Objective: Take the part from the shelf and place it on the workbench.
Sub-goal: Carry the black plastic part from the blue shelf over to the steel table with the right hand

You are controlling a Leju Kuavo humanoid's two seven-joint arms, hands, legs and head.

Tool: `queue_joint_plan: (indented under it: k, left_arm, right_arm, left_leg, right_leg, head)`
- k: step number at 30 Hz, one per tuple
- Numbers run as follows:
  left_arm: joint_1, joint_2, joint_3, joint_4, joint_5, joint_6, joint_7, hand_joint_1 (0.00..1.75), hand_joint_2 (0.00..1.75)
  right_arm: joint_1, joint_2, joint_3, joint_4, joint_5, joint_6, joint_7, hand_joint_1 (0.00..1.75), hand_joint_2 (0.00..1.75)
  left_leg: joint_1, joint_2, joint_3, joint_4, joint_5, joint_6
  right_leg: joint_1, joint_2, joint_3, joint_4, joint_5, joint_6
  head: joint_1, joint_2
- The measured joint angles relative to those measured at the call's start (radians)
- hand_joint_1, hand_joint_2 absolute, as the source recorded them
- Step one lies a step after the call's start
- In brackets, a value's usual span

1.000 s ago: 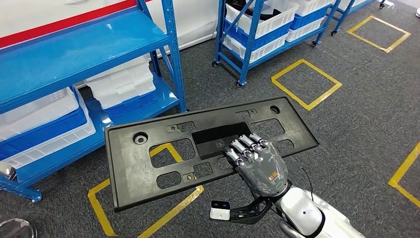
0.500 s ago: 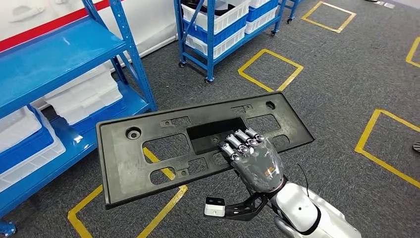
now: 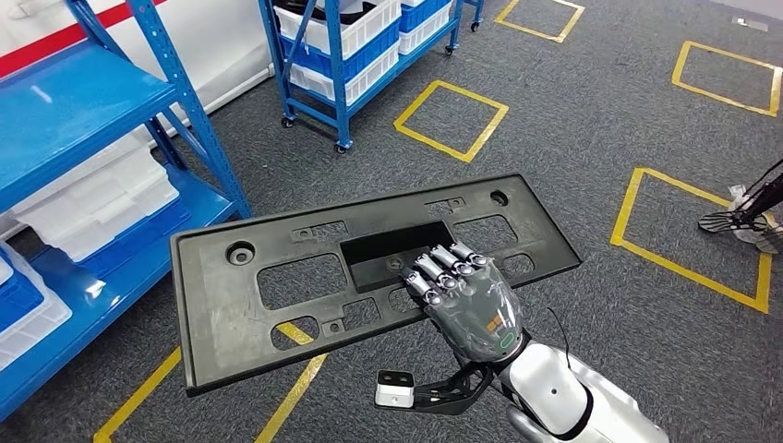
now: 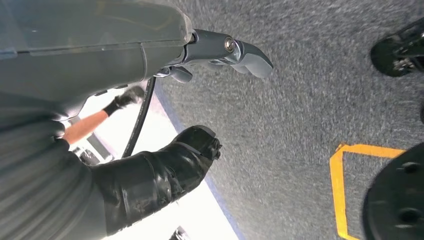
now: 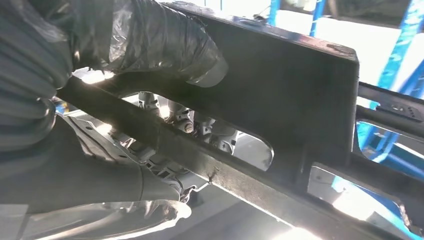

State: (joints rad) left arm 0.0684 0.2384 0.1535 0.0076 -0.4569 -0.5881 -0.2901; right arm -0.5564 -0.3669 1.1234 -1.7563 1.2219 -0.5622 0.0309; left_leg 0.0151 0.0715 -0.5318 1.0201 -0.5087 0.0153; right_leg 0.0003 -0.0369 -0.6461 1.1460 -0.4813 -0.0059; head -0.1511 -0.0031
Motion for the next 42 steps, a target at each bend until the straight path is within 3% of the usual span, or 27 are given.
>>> queue_joint_plan:
  k: [1,3,5,7,9,10,11,12,14,16,18,20,22,24,25,26,27,28,29,31,33,35,37,38,40,42]
  left_arm:
    - [0.0,0.0,0.002,0.0,-0.004,0.0,0.0,0.0,1.75]
    - [-0.002,-0.001,0.009,0.0,-0.013,0.001,0.002,0.0,1.75]
    - [-0.006,-0.002,0.019,0.0,-0.026,0.002,0.002,0.0,1.75]
    - [-0.006,-0.004,0.026,0.0,-0.037,0.002,0.003,0.0,1.75]
    - [-0.003,-0.006,0.031,0.0,-0.044,0.003,0.004,0.0,1.75]
    - [-0.002,-0.006,0.035,0.0,-0.047,0.003,0.005,0.0,1.75]
    - [-0.002,-0.006,0.038,0.0,-0.05,0.003,0.005,0.0,1.75]
    - [-0.003,-0.006,0.042,0.0,-0.054,0.003,0.006,0.0,1.75]
    - [-0.003,-0.006,0.051,0.0,-0.068,0.003,0.008,0.0,1.75]
    - [-0.003,-0.006,0.063,0.0,-0.087,0.002,0.009,0.0,1.75]
    - [-0.002,-0.005,0.078,0.0,-0.106,0.0,0.008,0.0,1.75]
    - [-0.003,-0.001,0.094,0.0,-0.125,-0.002,0.006,0.0,1.75]
    - [-0.003,0.006,0.111,0.0,-0.147,-0.005,0.004,0.0,1.75]
    - [0.002,0.013,0.125,0.0,-0.165,-0.007,0.001,0.0,1.75]
    - [0.005,0.015,0.131,0.0,-0.17,-0.009,-0.001,0.0,1.75]
    - [0.006,0.017,0.136,0.0,-0.175,-0.01,-0.002,0.0,1.75]
    - [0.007,0.02,0.14,0.0,-0.178,-0.01,-0.003,0.0,1.75]
    - [0.007,0.023,0.145,0.0,-0.182,-0.011,-0.004,0.0,1.75]
    - [0.007,0.025,0.149,0.0,-0.189,-0.011,-0.006,0.0,1.75]
    - [0.006,0.028,0.156,0.0,-0.208,-0.011,-0.008,0.0,1.75]
    - [0.006,0.03,0.166,0.0,-0.229,-0.014,-0.01,0.0,1.75]
    - [0.001,0.032,0.175,0.0,-0.248,-0.015,-0.011,0.0,1.75]
    - [-0.003,0.037,0.183,0.0,-0.265,-0.016,-0.012,0.0,1.75]
    - [-0.003,0.039,0.188,0.0,-0.271,-0.016,-0.012,0.0,1.75]
    - [0.001,0.042,0.197,0.0,-0.281,-0.016,-0.013,0.0,1.75]
    - [0.003,0.044,0.206,0.0,-0.295,-0.015,-0.013,0.0,1.75]
  right_arm:
    - [-0.001,0.001,0.0,0.0,0.0,0.001,0.001,1.75,1.75]
    - [-0.001,0.004,0.0,0.0,0.002,0.003,0.002,1.75,1.75]
    - [-0.001,0.005,0.0,0.0,0.015,0.005,0.005,1.75,1.75]
    - [-0.002,0.008,0.0,-0.001,0.033,0.006,0.013,1.75,1.75]
    - [-0.003,0.013,0.0,-0.001,0.056,0.006,0.022,1.75,1.75]
    - [-0.003,0.015,0.0,-0.001,0.074,0.006,0.028,1.75,1.75]
    - [-0.002,0.016,0.0,-0.001,0.095,0.006,0.033,1.75,1.75]
    - [-0.002,0.017,0.0,-0.001,0.117,0.005,0.04,1.75,1.75]
    - [-0.002,0.017,0.0,0.0,0.167,0.009,0.063,1.75,1.75]
    - [-0.005,0.017,0.0,0.003,0.229,0.022,0.102,1.75,1.75]
    - [-0.01,0.015,0.0,0.01,0.265,0.032,0.131,1.75,1.75]
    - [-0.021,0.011,0.0,0.039,0.271,0.015,0.122,1.75,1.75]
    - [-0.041,0.006,-0.003,0.088,0.269,-0.014,0.098,1.75,1.75]
    - [-0.06,0.003,-0.01,0.136,0.268,-0.032,0.089,1.75,1.75]
    - [-0.065,0.002,-0.012,0.155,0.268,-0.036,0.087,1.75,1.75]
    - [-0.067,0.002,-0.014,0.173,0.268,-0.038,0.087,1.75,1.75]
    - [-0.067,0.001,-0.014,0.187,0.268,-0.039,0.087,1.75,1.75]
    - [-0.067,0.0,-0.014,0.199,0.269,-0.038,0.088,1.75,1.75]
    - [-0.067,-0.001,-0.015,0.208,0.27,-0.038,0.089,1.75,1.75]
    - [-0.07,-0.002,-0.018,0.223,0.272,-0.036,0.095,1.75,1.75]
    - [-0.076,-0.002,-0.023,0.235,0.274,-0.035,0.103,1.75,1.75]
    - [-0.081,-0.003,-0.029,0.25,0.274,-0.034,0.11,1.75,1.75]
    - [-0.086,-0.004,-0.04,0.265,0.274,-0.032,0.116,1.75,1.75]
    - [-0.09,-0.004,-0.048,0.272,0.274,-0.03,0.119,1.75,1.75]
    - [-0.099,-0.005,-0.061,0.285,0.275,-0.026,0.126,1.75,1.75]
    - [-0.101,-0.005,-0.069,0.296,0.275,-0.02,0.128,1.75,1.75]
  left_leg:
    - [-0.002,0.008,0.001,0.0,-0.002,-0.002]
    - [-0.005,0.028,0.002,-0.001,-0.004,-0.008]
    - [-0.004,0.042,0.006,-0.003,-0.009,-0.015]
    - [-0.001,0.007,-0.009,0.037,-0.04,-0.021]
    - [0.002,-0.047,-0.066,0.154,-0.098,-0.024]
    - [0.003,-0.06,-0.103,0.221,-0.121,-0.026]
    - [0.003,-0.065,-0.128,0.264,-0.127,-0.028]
    - [0.004,-0.066,-0.139,0.274,-0.114,-0.03]
    - [0.008,-0.075,-0.106,0.183,-0.041,-0.032]
    - [0.014,-0.122,-0.059,0.07,0.007,-0.033]
    - [0.015,-0.154,-0.046,0.033,0.009,-0.029]
    - [0.012,-0.133,-0.047,0.028,0.014,-0.019]
    - [0.013,-0.107,-0.043,0.018,0.021,-0.006]
    - [0.01,-0.082,-0.041,0.012,0.026,0.002]
    - [0.008,-0.07,-0.042,0.012,0.026,0.003]
    - [0.006,-0.058,-0.042,0.012,0.025,0.004]
    - [0.004,-0.047,-0.042,0.012,0.024,0.004]
    - [0.004,-0.036,-0.041,0.012,0.023,0.004]
    - [0.003,-0.025,-0.038,0.012,0.022,0.004]
    - [0.001,-0.004,-0.032,0.012,0.017,0.0]
    - [-0.001,0.016,-0.028,0.01,0.014,-0.006]
    - [-0.001,0.037,-0.021,0.004,0.013,-0.014]
    - [0.001,0.018,-0.021,0.022,-0.006,-0.021]
    - [0.003,-0.007,-0.037,0.058,-0.029,-0.023]
    - [0.005,-0.055,-0.1,0.183,-0.088,-0.024]
    - [0.005,-0.065,-0.152,0.274,-0.108,-0.028]
  right_leg:
    - [0.007,-0.02,0.026,-0.055,0.014,-0.006]
    - [0.021,-0.037,0.04,-0.095,0.013,-0.016]
    - [0.021,-0.015,0.041,-0.108,0.019,-0.026]
    - [0.014,0.008,0.049,-0.124,0.027,-0.04]
    - [0.01,0.031,0.053,-0.129,0.03,-0.048]
    - [0.011,0.044,0.052,-0.127,0.03,-0.05]
    - [0.011,0.057,0.052,-0.124,0.029,-0.05]
    - [0.01,0.071,0.051,-0.121,0.029,-0.05]
    - [0.007,0.098,0.051,-0.112,0.024,-0.046]
    - [0.004,0.124,0.042,-0.094,0.017,-0.036]
    - [0.002,0.145,0.026,-0.081,0.016,-0.024]
    - [-0.002,0.166,0.017,-0.081,0.022,-0.013]
    - [-0.002,0.14,0.001,-0.053,0.004,-0.003]
    - [-0.001,0.077,-0.046,0.049,-0.053,0.006]
    - [-0.002,0.056,-0.077,0.114,-0.081,0.01]
    - [-0.004,0.046,-0.102,0.165,-0.097,0.012]
    - [-0.005,0.042,-0.111,0.184,-0.095,0.012]
    - [-0.005,0.039,-0.101,0.166,-0.075,0.01]
    - [-0.004,0.033,-0.071,0.109,-0.042,0.007]
    - [0.007,-0.004,0.002,-0.032,0.008,-0.004]
    - [0.022,-0.026,0.033,-0.099,0.019,-0.015]
    - [0.026,-0.007,0.036,-0.107,0.022,-0.025]
    - [0.02,0.013,0.049,-0.126,0.03,-0.036]
    - [0.016,0.022,0.054,-0.134,0.035,-0.042]
    - [0.014,0.043,0.056,-0.139,0.038,-0.047]
    - [0.014,0.067,0.055,-0.135,0.037,-0.048]
  head:
    - [0.0,0.0]
    - [0.0,0.0]
    - [-0.001,0.0]
    - [-0.001,0.0]
    - [-0.001,0.0]
    - [-0.001,0.0]
    - [-0.001,0.0]
    - [-0.001,0.0]
    - [-0.001,0.0]
    - [-0.001,0.0]
    - [0.0,0.0]
    - [0.0,0.0]
    - [0.0,0.0]
    - [0.0,0.0]
    - [0.0,0.0]
    - [0.0,0.0]
    - [0.0,0.0]
    - [0.0,0.0]
    - [0.0,0.0]
    - [0.0,0.0]
    - [0.0,0.0]
    - [0.0,0.0]
    - [0.0,0.0]
    - [0.0,0.0]
    - [0.0,0.0]
    - [0.0,0.0]
